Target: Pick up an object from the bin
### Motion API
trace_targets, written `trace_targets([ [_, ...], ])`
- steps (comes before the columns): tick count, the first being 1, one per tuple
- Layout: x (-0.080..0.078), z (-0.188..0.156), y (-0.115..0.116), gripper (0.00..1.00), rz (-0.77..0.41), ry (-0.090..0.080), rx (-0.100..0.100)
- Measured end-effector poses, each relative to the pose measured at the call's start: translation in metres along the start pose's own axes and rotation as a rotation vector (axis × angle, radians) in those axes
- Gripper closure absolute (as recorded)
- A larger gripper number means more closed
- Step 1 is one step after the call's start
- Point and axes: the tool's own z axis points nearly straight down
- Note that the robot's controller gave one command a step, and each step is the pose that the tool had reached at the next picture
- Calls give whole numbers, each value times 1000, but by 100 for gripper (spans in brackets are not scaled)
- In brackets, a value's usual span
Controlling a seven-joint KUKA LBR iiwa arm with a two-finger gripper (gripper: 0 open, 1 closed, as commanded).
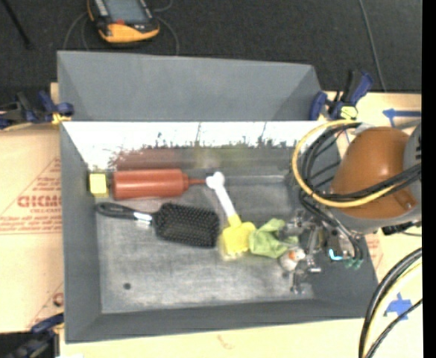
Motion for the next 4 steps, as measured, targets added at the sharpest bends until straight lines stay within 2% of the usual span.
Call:
trace_targets([
  [1, -1, -4, 0, 0, -4, -6, 1],
  [2, -72, 67, -1, 0, 15, -17, 1],
  [3, -77, 69, 10, 0, 97, -13, 1],
  [4, -74, 66, -3, 0, 17, -13, 2],
])
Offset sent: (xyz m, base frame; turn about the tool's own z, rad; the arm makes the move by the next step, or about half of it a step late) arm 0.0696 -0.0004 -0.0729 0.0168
